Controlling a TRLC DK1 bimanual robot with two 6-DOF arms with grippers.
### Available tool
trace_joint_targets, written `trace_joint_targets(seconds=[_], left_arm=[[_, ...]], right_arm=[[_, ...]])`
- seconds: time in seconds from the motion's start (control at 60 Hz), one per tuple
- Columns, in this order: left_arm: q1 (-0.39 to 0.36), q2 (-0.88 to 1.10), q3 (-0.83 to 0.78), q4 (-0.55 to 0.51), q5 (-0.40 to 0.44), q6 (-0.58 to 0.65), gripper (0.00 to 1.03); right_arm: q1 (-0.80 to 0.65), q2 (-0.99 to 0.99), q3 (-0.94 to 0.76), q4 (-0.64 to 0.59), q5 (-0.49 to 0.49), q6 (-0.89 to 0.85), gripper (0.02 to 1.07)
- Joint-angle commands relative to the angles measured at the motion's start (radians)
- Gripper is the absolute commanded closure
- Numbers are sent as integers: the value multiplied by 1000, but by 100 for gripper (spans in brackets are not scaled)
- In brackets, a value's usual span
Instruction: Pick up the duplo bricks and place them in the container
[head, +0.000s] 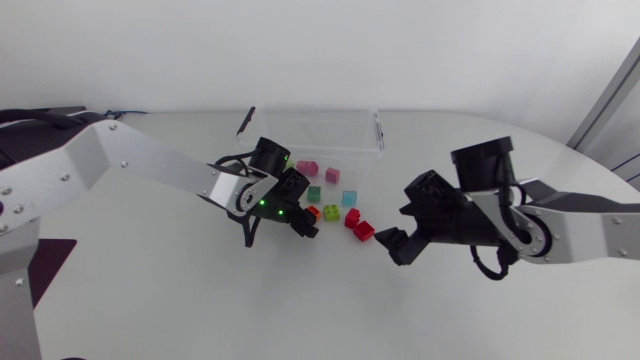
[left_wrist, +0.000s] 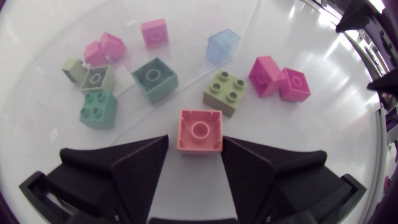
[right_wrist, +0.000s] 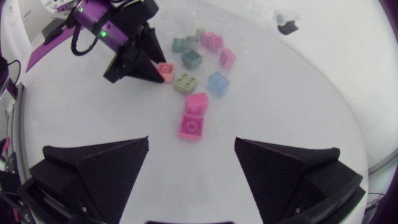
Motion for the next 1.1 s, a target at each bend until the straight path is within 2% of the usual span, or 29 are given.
trace_joint_targets(seconds=[0.0,0.417,0.717,0.95,1.083], left_arm=[[-6,38,29,17,-3,-32,57],[8,-58,-84,21,-3,17,60],[21,-221,-219,30,-3,44,60],[45,-333,-285,37,-3,46,60],[57,-429,-302,46,-3,43,60]], right_arm=[[13,73,-18,12,0,-13,7],[16,267,115,51,29,-9,7],[37,362,181,63,35,-4,14],[48,402,196,74,35,-4,34],[47,398,195,72,34,-5,59]])
